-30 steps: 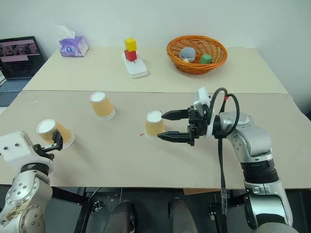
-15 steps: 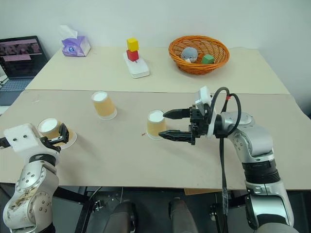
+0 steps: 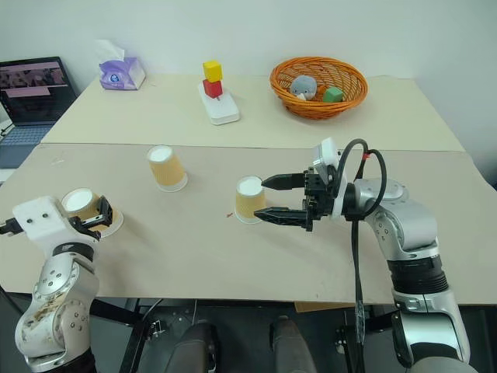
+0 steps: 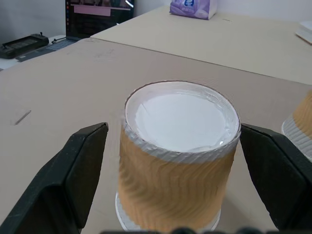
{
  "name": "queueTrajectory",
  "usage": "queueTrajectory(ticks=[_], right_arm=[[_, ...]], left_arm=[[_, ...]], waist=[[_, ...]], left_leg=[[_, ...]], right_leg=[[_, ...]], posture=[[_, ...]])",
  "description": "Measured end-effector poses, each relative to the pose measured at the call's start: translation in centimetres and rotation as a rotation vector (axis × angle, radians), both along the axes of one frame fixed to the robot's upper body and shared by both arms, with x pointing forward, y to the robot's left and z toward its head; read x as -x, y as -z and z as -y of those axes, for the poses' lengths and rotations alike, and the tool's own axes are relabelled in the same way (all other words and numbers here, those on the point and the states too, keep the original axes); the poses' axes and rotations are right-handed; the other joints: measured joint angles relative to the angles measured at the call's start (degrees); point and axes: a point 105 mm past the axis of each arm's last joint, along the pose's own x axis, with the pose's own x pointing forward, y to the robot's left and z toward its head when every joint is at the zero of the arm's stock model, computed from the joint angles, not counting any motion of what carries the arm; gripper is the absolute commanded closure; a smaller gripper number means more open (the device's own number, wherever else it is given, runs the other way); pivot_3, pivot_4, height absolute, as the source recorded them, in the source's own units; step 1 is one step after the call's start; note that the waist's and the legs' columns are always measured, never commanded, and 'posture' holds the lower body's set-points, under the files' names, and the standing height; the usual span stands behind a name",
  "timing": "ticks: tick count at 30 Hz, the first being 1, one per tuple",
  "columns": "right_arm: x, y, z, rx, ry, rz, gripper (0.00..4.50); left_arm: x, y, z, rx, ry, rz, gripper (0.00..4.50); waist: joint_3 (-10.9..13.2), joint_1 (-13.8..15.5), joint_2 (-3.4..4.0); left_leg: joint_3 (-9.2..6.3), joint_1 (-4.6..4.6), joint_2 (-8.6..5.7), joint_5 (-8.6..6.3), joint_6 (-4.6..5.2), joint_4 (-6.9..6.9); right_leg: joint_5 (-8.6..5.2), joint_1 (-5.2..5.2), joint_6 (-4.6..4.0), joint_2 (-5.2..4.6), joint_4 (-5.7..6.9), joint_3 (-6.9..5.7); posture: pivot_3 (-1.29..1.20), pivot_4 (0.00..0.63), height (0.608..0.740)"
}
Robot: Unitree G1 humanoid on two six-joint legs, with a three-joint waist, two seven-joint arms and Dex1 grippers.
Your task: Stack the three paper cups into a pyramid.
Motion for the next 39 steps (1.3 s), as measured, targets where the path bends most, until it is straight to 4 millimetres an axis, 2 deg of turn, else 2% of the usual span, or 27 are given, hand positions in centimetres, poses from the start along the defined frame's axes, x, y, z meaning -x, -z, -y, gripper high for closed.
queueTrajectory(ticks=[5,8,10,12,13,15,21,24,26,29,35,37,39], right_arm=[[0.0,0.0,0.1,0.001,0.002,0.001,0.09],[0.0,-0.1,0.1,0.002,0.005,0.003,0.0],[-0.1,-0.1,0.2,0.0,0.008,0.005,0.0],[-0.1,-0.2,0.3,-0.001,0.01,0.006,0.0],[-0.1,-0.2,0.3,-0.002,0.012,0.007,0.0],[-0.1,-0.3,0.4,-0.004,0.015,0.008,0.0],[-0.2,-0.3,0.4,-0.005,0.016,0.008,0.0],[-0.2,-0.3,0.4,-0.006,0.017,0.007,0.0],[-0.2,-0.3,0.4,-0.006,0.018,0.005,0.0],[-0.3,-0.4,0.3,-0.008,0.016,0.008,0.0],[-0.5,-0.4,0.4,-0.011,0.021,0.004,0.0],[-0.5,-0.4,0.5,-0.012,0.023,0.004,0.0],[-0.5,-0.4,0.5,-0.012,0.025,0.004,0.0]], left_arm=[[-0.4,0.0,0.4,-0.007,0.018,0.005,0.0],[-0.4,0.0,0.4,-0.009,0.018,0.01,0.64],[-0.4,0.0,0.5,-0.007,0.016,0.014,1.3],[-0.4,0.0,0.4,-0.011,0.014,0.012,1.3],[-0.4,0.0,0.4,-0.013,0.014,0.012,1.67],[-0.4,0.0,0.4,-0.018,0.013,0.011,1.88],[-0.6,-0.1,0.8,-0.047,0.024,0.008,1.88],[-0.9,-0.8,1.5,-0.087,0.067,0.032,1.88],[-1.6,-2.7,2.3,-0.138,0.121,0.088,1.88],[-2.5,-6.6,3.9,-0.204,0.217,0.218,1.88],[-2.8,-13.8,9.5,-0.298,0.557,0.466,1.88],[-2.7,-15.4,10.7,-0.285,0.654,0.517,1.88],[-2.6,-16.0,11.7,-0.267,0.745,0.533,1.88]], waist=[[0.0,-0.04,0.0],[0.0,-0.01,0.0],[0.0,-0.01,0.0],[0.0,0.0,0.0],[0.0,0.0,0.0],[0.0,-0.01,0.0],[0.0,0.01,0.0],[0.0,0.01,-0.01],[0.01,0.07,-0.02],[0.01,0.23,-0.02],[0.02,0.22,-0.02],[0.02,0.13,-0.03],[0.02,-0.04,-0.02]], left_leg=[[-0.03,-0.01,0.0,0.01,-0.01,0.0],[-0.04,-0.01,0.0,0.02,-0.03,0.0],[-0.04,-0.01,-0.01,0.03,-0.05,0.0],[-0.04,-0.02,-0.02,0.04,-0.06,0.0],[-0.04,-0.02,-0.01,0.04,-0.06,0.0],[-0.04,-0.02,-0.01,0.04,-0.07,0.0],[-0.04,-0.02,-0.02,0.07,-0.12,0.0],[-0.05,-0.03,-0.02,0.12,-0.22,0.0],[-0.08,-0.05,-0.02,0.15,-0.26,0.0],[-0.08,-0.08,-0.06,0.16,-0.29,0.0],[-0.1,-0.14,-0.07,0.18,-0.3,-0.01],[-0.11,-0.13,-0.07,0.19,-0.31,-0.01],[-0.11,-0.11,-0.07,0.19,-0.31,-0.01]], right_leg=[[0.0,0.0,0.0,-0.01,0.0,-0.01],[0.0,0.0,0.0,-0.02,0.0,-0.02],[0.0,0.01,0.0,-0.03,0.0,-0.02],[0.0,0.01,0.0,-0.03,0.0,-0.03],[0.0,0.01,0.0,-0.03,0.0,-0.03],[0.0,0.01,0.0,-0.03,0.0,-0.03],[0.0,0.01,0.01,-0.03,0.0,-0.03],[0.0,0.01,0.01,-0.04,0.0,-0.05],[0.0,0.01,0.01,-0.04,0.0,-0.1],[0.0,0.03,0.02,-0.07,-0.01,-0.12],[-0.02,0.01,0.04,-0.08,-0.03,-0.13],[-0.02,0.01,0.05,-0.07,-0.03,-0.13],[-0.02,0.01,0.05,-0.07,-0.02,-0.12]], posture=[[0.0,0.15,0.658],[0.0,0.15,0.658],[0.0,0.15,0.658],[0.0,0.15,0.658],[0.0,0.15,0.658],[0.0,0.15,0.658],[0.0,0.15,0.658],[0.0,0.15,0.658],[0.0,0.15,0.658],[0.0,0.15,0.658],[0.0,0.15,0.658],[0.0,0.15,0.658],[0.0,0.15,0.658]])
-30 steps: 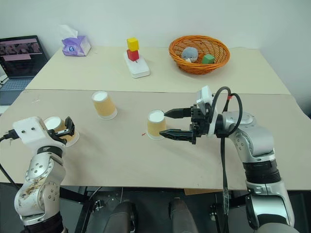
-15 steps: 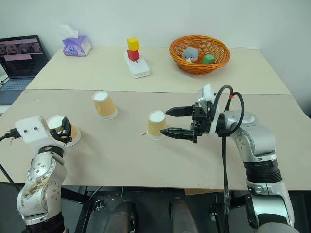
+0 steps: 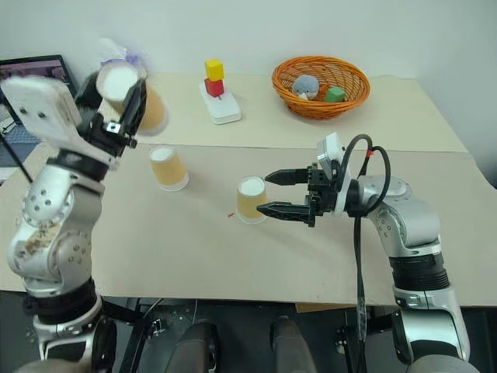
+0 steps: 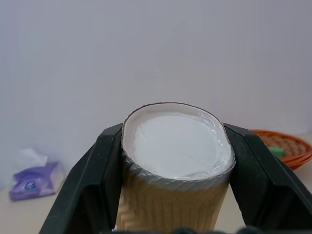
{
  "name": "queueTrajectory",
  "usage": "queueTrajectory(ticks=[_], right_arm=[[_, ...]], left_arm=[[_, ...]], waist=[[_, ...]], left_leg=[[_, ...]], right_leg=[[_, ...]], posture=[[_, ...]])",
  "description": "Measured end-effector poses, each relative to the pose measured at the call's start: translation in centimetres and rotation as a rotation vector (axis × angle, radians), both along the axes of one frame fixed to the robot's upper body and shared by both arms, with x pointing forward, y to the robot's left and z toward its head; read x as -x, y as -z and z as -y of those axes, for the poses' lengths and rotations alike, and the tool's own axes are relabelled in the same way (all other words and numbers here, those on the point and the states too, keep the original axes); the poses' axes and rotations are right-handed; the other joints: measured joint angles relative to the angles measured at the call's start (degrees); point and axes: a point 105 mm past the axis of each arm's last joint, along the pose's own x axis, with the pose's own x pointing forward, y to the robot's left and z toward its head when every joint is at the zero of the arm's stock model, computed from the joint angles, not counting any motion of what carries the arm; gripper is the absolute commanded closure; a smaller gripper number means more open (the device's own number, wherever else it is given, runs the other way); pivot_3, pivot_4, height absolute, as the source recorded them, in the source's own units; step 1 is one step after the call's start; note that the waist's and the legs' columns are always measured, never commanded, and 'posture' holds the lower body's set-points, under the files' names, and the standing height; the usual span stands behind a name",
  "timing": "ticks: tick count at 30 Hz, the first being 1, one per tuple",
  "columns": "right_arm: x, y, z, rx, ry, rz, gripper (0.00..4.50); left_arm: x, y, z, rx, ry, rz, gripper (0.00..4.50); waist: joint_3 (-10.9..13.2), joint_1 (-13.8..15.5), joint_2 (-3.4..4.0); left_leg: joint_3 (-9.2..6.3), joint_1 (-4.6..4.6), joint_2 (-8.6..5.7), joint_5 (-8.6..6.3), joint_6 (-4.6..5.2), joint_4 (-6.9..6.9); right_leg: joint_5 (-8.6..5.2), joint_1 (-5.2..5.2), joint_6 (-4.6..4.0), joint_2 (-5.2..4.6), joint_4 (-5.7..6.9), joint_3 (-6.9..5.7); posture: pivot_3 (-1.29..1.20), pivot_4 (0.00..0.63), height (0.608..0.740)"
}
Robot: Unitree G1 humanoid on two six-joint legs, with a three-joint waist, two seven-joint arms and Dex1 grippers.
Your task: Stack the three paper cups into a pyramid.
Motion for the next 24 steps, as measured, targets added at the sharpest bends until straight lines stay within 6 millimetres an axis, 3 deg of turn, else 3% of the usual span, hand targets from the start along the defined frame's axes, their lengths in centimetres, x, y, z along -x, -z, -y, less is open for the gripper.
queueTrajectory(ticks=[4,9,11,17,24], right_arm=[[0.0,0.3,0.2,0.0,0.018,-0.006,0.0],[0.4,0.6,0.4,0.011,0.033,-0.003,0.0],[0.4,0.6,0.7,0.014,0.046,0.0,0.0],[1.6,0.5,1.4,0.015,0.057,0.005,0.0],[2.5,1.3,1.9,0.047,0.064,-0.024,0.0]], left_arm=[[-0.5,2.2,1.2,-0.11,0.15,-0.104,1.88],[-2.3,8.5,-0.4,-0.2,0.201,-0.365,1.88],[-2.6,9.6,-0.9,-0.242,0.201,-0.401,1.88],[-3.6,10.8,-1.8,-0.248,0.212,-0.439,1.88],[-2.7,11.5,0.3,-0.241,0.365,-0.449,1.88]], waist=[[0.0,-0.22,0.01],[0.02,-0.08,0.01],[0.04,-0.03,0.02],[0.04,0.35,0.02],[0.05,0.07,0.02]], left_leg=[[0.01,0.05,0.01,0.03,-0.04,-0.05],[0.03,0.04,0.0,0.08,-0.12,-0.06],[0.06,0.03,0.0,0.08,-0.13,-0.06],[0.04,-0.01,-0.01,0.09,-0.14,-0.06],[0.01,-0.01,0.0,0.09,-0.14,-0.06]], right_leg=[[-0.01,-0.02,0.0,0.07,0.02,0.02],[-0.02,-0.04,0.01,0.06,0.01,0.02],[-0.03,-0.04,0.02,0.05,-0.01,0.02],[-0.04,-0.02,0.04,0.0,-0.04,0.0],[-0.04,-0.03,0.05,0.01,-0.03,0.0]], posture=[[0.0,0.15,0.658],[0.0,0.15,0.658],[0.0,0.15,0.658],[0.0,0.15,0.658],[0.0,0.15,0.658]])
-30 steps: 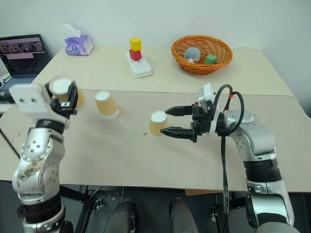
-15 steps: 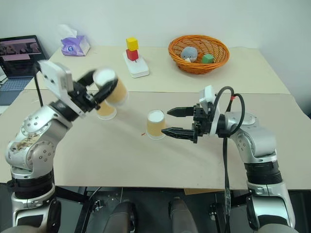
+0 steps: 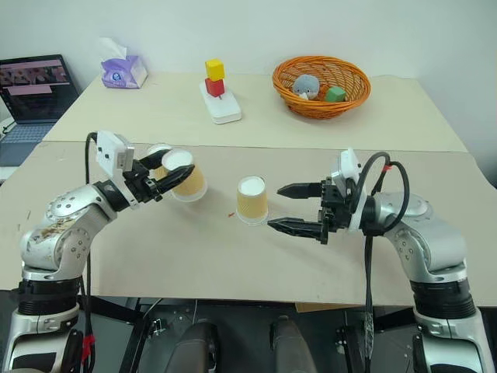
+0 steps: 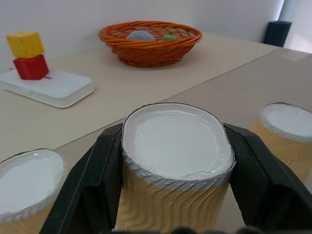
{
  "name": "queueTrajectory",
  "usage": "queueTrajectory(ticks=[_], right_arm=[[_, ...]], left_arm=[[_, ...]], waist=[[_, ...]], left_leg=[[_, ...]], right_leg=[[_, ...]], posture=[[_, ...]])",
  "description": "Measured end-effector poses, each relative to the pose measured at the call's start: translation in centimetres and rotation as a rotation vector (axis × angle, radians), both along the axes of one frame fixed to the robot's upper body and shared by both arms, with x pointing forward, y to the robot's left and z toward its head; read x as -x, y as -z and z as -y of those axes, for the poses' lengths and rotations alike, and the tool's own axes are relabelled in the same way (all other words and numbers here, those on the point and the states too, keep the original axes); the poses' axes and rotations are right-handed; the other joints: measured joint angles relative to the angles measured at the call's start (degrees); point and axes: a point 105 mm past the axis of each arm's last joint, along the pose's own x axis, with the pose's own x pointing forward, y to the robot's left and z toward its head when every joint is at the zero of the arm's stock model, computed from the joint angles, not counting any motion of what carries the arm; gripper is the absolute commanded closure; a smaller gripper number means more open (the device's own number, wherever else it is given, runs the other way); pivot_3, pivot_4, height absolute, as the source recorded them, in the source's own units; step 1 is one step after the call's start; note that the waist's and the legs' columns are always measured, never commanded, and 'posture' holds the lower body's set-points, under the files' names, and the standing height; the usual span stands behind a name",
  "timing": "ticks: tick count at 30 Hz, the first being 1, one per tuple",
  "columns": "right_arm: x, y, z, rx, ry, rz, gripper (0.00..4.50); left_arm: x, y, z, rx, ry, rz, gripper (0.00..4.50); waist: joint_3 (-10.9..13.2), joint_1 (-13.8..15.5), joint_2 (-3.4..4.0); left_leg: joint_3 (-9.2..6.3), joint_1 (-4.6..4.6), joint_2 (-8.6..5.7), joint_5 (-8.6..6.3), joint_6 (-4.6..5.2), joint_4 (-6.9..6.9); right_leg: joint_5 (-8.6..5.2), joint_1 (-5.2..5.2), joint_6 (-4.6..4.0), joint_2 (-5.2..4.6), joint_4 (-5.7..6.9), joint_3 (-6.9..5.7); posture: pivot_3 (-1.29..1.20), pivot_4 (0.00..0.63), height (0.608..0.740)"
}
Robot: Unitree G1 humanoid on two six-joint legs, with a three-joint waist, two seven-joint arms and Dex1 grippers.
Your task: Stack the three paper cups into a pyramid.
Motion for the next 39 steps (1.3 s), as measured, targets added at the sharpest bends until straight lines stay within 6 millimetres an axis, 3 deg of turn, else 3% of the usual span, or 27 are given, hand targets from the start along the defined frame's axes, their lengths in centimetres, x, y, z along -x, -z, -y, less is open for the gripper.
queueTrajectory(ticks=[16,39], right_arm=[[-0.1,0.0,0.0,-0.003,0.033,0.005,0.0],[0.0,-0.2,0.2,-0.026,0.051,0.008,0.0]], left_arm=[[0.7,1.6,2.9,0.015,0.108,-0.063,1.88],[0.1,2.8,3.9,0.007,0.104,-0.058,1.88]], waist=[[0.0,0.03,0.0],[0.0,0.02,-0.01]], left_leg=[[-0.01,0.01,0.0,0.0,0.0,0.0],[-0.01,0.01,-0.01,0.0,0.01,0.0]], right_leg=[[0.0,0.01,0.0,0.02,0.01,0.0],[0.0,0.02,0.01,0.02,0.01,0.0]], posture=[[0.0,0.15,0.658],[0.0,0.15,0.658]])
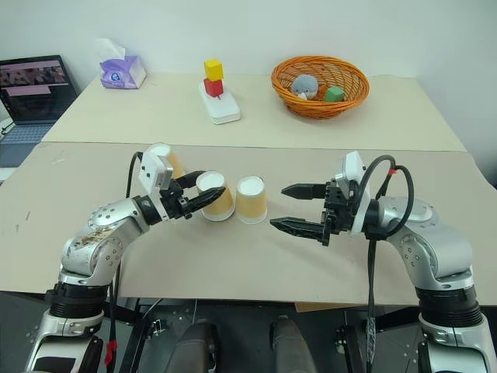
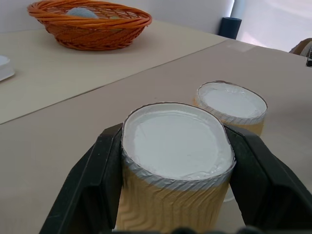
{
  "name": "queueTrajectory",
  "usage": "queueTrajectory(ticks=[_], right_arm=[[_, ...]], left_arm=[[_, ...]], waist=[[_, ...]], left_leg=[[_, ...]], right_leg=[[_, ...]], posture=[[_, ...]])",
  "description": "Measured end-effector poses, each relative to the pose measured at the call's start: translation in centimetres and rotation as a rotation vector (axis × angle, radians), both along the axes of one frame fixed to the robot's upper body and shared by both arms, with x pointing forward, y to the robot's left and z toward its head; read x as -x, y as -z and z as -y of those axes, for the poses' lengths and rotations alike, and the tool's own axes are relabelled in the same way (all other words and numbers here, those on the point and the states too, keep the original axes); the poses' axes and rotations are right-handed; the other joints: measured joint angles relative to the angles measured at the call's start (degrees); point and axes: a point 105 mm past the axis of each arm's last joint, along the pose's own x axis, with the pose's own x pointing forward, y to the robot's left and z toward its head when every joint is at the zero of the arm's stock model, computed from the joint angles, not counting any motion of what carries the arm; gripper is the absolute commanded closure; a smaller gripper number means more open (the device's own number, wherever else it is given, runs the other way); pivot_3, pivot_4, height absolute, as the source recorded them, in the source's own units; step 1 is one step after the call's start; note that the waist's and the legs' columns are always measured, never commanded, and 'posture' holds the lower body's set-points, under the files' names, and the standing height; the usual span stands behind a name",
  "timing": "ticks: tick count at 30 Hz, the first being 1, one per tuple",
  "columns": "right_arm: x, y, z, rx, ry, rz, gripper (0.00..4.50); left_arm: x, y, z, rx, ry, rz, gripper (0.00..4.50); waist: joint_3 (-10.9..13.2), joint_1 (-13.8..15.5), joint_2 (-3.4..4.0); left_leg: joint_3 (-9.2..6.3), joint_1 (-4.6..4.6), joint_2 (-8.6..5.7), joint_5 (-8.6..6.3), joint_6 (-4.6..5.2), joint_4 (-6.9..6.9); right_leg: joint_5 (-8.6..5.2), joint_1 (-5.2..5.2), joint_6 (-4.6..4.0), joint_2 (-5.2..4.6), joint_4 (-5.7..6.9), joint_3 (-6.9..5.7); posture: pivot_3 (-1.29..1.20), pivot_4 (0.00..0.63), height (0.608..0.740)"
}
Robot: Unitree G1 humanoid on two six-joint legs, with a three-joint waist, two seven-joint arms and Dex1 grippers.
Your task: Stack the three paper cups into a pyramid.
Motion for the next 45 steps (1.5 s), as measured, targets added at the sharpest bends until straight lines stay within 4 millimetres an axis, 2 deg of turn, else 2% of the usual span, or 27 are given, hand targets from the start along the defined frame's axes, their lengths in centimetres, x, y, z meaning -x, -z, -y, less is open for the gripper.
queueTrajectory(ticks=[3,5,7,8,15,19,21,26,27,29,31,35,41,45], right_arm=[[0.0,0.0,0.1,0.007,0.005,0.001,0.0],[0.0,0.0,0.1,0.008,0.006,-0.001,0.0],[0.0,0.1,0.2,0.008,0.007,-0.003,0.0],[0.0,0.1,0.2,0.009,0.008,-0.003,0.0],[0.0,0.1,0.2,0.011,0.009,-0.003,0.0],[0.0,0.1,0.2,0.012,0.009,-0.003,0.0],[0.0,0.1,0.2,0.011,0.009,-0.003,0.0],[0.0,0.1,0.3,0.009,0.006,-0.006,0.0],[0.0,0.1,0.3,0.009,0.006,-0.009,0.0],[-0.1,0.2,0.4,0.006,0.008,-0.017,0.0],[-0.2,0.3,0.5,0.004,0.009,-0.022,0.0],[-0.3,0.5,0.4,0.004,-0.004,-0.034,0.0],[-0.2,0.6,-0.1,0.015,-0.032,-0.041,0.0],[-0.1,0.6,-0.1,0.015,-0.035,-0.04,0.0]], left_arm=[[0.0,0.0,0.0,-0.003,-0.002,0.004,1.88],[-0.1,0.0,0.0,-0.007,-0.007,0.01,0.97],[-0.2,0.0,-0.1,-0.01,-0.017,0.02,0.25],[-0.3,0.1,-0.1,-0.018,-0.023,0.02,0.07],[-0.6,-0.2,0.0,0.003,-0.049,0.04,0.07],[-0.7,-1.7,0.2,0.065,-0.074,0.077,0.07],[-0.7,-3.6,0.0,0.137,-0.101,0.111,0.07],[0.5,-12.3,-1.0,0.36,-0.174,0.287,0.07],[0.7,-13.5,-1.5,0.394,-0.212,0.316,0.07],[0.3,-14.6,-3.1,0.439,-0.343,0.325,0.07],[-0.6,-14.0,-5.1,0.45,-0.494,0.284,0.07],[-1.9,-12.6,-7.4,0.419,-0.704,0.211,0.07],[-2.3,-9.5,-6.8,0.334,-0.739,0.103,0.07],[-1.9,-8.6,-6.0,0.328,-0.696,0.067,0.07]], waist=[[0.0,0.01,0.0],[0.0,0.01,0.0],[0.0,0.01,0.0],[0.0,0.01,0.0],[0.0,0.04,0.0],[0.0,0.03,0.0],[0.01,0.05,-0.02],[0.02,0.16,-0.03],[0.02,0.13,-0.03],[0.02,0.05,-0.03],[0.02,-0.01,-0.03],[0.02,0.08,-0.04],[0.02,0.33,-0.04],[0.02,0.3,-0.04]], left_leg=[[0.0,0.0,0.0,0.0,0.0,0.0],[0.0,0.0,0.0,0.0,0.0,0.0],[0.0,0.0,0.0,0.0,0.0,0.0],[0.0,0.0,0.0,0.0,0.0,0.0],[-0.01,0.0,0.0,0.0,0.0,0.0],[-0.02,0.0,0.0,0.0,0.0,0.0],[-0.05,-0.02,0.0,0.0,0.0,0.0],[-0.06,-0.01,-0.03,0.0,0.0,0.0],[-0.07,0.01,-0.03,0.0,0.0,0.0],[-0.08,0.07,-0.04,0.0,0.0,0.0],[-0.09,0.08,-0.04,0.01,0.0,0.0],[-0.09,0.05,-0.09,0.02,-0.02,0.0],[-0.11,0.0,-0.1,0.06,-0.1,0.0],[-0.1,0.02,-0.11,0.08,-0.12,0.0]], right_leg=[[0.0,0.0,0.0,0.0,0.0,0.0],[0.0,0.01,0.0,0.0,0.0,0.0],[0.0,0.0,0.0,0.0,0.0,0.0],[0.0,0.0,0.0,0.0,0.0,0.0],[0.0,0.01,0.0,0.0,0.0,0.0],[0.0,0.02,0.0,-0.01,0.0,0.0],[0.0,0.02,0.01,-0.01,0.0,0.0],[0.0,0.05,0.03,-0.04,0.0,0.0],[0.0,0.06,0.03,-0.05,0.0,0.02],[0.0,0.09,0.04,-0.04,0.01,0.03],[0.0,0.08,0.04,-0.02,0.06,0.04],[0.0,0.08,0.04,-0.05,0.06,0.04],[0.0,0.05,0.04,-0.1,0.06,0.03],[0.0,0.06,0.04,-0.1,0.07,0.03]], posture=[[0.0,0.15,0.658],[0.0,0.15,0.658],[0.0,0.15,0.658],[0.0,0.15,0.658],[0.0,0.15,0.658],[0.0,0.15,0.658],[0.0,0.15,0.658],[0.0,0.15,0.658],[0.0,0.15,0.658],[0.0,0.15,0.658],[0.0,0.15,0.658],[0.0,0.15,0.658],[0.0,0.15,0.658],[0.0,0.15,0.658]])
